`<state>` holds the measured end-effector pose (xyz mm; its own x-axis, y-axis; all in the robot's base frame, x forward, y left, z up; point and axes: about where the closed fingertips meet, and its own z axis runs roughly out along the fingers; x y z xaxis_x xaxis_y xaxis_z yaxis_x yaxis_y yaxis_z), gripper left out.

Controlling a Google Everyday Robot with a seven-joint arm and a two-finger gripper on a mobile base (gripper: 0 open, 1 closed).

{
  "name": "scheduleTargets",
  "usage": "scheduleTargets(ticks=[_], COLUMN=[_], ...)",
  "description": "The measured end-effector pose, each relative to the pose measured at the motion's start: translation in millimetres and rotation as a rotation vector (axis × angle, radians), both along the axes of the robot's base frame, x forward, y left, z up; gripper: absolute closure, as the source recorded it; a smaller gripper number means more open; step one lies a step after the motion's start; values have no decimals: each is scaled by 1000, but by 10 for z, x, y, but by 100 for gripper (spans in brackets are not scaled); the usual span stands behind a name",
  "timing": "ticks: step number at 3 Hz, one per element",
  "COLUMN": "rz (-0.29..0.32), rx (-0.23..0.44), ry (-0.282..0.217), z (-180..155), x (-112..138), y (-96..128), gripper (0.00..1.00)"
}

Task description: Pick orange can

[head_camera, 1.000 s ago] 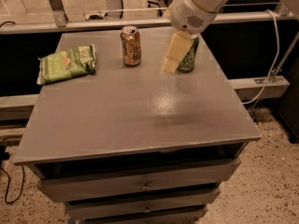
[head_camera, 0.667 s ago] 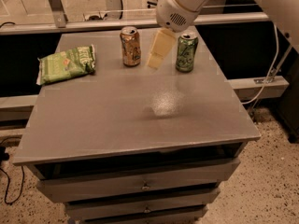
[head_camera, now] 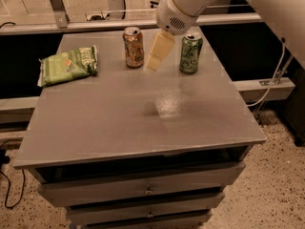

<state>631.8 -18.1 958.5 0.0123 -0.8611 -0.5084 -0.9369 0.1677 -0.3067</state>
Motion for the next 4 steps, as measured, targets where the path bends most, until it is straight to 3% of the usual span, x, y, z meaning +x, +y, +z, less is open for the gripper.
scheduleTargets(ticks=[2,4], rz=[-58,-111], rx=[152,312], ry=[-23,-18], z=[-312,-586], x=[690,1200], y=[208,468], gripper=[0,1])
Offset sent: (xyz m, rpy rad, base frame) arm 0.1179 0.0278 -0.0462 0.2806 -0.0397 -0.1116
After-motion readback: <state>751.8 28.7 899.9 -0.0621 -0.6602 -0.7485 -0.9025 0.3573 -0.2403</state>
